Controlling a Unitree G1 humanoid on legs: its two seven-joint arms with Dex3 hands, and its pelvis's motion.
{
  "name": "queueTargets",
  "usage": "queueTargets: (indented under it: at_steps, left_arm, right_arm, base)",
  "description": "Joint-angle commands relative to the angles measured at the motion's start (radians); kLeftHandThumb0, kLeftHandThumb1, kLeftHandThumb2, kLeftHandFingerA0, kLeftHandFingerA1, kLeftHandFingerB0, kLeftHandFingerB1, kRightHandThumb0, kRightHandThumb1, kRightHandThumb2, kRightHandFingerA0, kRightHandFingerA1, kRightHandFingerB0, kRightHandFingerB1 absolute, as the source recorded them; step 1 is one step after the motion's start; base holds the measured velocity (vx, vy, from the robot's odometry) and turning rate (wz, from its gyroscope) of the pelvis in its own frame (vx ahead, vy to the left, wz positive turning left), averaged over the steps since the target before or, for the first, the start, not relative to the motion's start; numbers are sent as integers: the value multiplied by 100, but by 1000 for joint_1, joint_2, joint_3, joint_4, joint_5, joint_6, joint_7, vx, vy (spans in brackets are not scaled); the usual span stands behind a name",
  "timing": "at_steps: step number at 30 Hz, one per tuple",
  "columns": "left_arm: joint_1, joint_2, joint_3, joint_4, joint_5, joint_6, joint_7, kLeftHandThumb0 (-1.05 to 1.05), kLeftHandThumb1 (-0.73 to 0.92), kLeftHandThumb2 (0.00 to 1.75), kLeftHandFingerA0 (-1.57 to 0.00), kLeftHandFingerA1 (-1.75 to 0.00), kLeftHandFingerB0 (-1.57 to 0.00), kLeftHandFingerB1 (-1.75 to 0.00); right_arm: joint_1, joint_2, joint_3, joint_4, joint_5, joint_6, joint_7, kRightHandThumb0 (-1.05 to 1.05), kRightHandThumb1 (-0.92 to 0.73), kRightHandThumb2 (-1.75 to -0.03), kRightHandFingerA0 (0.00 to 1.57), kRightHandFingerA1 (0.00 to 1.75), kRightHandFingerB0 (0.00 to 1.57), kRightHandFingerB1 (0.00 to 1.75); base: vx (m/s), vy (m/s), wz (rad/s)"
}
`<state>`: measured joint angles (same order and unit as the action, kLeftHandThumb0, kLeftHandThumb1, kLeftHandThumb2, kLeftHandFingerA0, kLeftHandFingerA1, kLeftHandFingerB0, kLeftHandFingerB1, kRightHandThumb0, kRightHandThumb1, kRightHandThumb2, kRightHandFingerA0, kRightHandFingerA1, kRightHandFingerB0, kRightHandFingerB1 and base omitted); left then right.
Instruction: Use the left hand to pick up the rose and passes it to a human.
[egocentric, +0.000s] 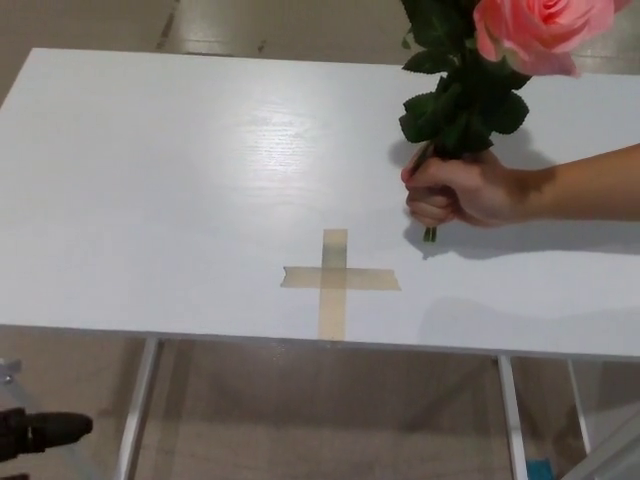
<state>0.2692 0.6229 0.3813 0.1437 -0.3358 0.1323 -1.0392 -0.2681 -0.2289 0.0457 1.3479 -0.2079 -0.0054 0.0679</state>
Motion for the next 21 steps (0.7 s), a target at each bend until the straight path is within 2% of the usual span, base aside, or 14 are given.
queueTargets:
  at_steps: [1,4,5,7,11,14,15,21]
  left_arm:
    - [-174,-126,-205,510,392,-137,589,-69,54,88,-27,-45,-30,-45]
    - [-204,-127,-238,571,405,-145,618,-69,54,87,-27,-45,-30,-45]
    - [-242,-129,-281,631,440,-134,653,-61,66,60,-32,-33,-34,-32]
    - [-264,-128,-307,671,452,-137,674,-61,66,60,-32,-33,-34,-32]
    - [-342,-183,-335,859,458,-124,870,-59,67,61,-31,-33,-34,-32]
    - [-356,-185,-345,892,451,-138,891,-59,67,61,-31,-33,-34,-32]
    - [-348,-215,-378,937,487,-164,999,-61,71,62,-35,-34,-32,-31]
    - [-353,-188,-432,983,505,-207,992,-61,74,63,-33,-33,-29,-30]
  right_arm:
    - [39,2,1,6,-9,11,-14,-40,-72,-61,50,38,42,35]
    - [43,-1,1,7,-10,11,-15,-40,-72,-61,50,38,42,35]
    - [47,-2,1,8,-10,10,-17,-40,-72,-62,51,38,43,35]
    - [48,-2,0,8,-11,10,-18,-40,-72,-62,51,38,43,35]
    - [51,-2,3,5,-15,2,-15,-40,-71,-62,51,38,43,35]
    - [50,-3,2,5,-16,2,-14,-40,-71,-62,51,38,43,35]
    - [41,-6,2,4,-16,3,-13,-40,-71,-62,51,38,43,35]
    - [25,-9,-5,6,-13,5,-10,-40,-72,-62,51,38,42,35]
  base:
    - [0,0,0]
    - [0,0,0]
    - [0,0,0]
    - [0,0,0]
    - [0,0,0]
    - [0,0,0]
    - [0,0,0]
    - [0,0,0]
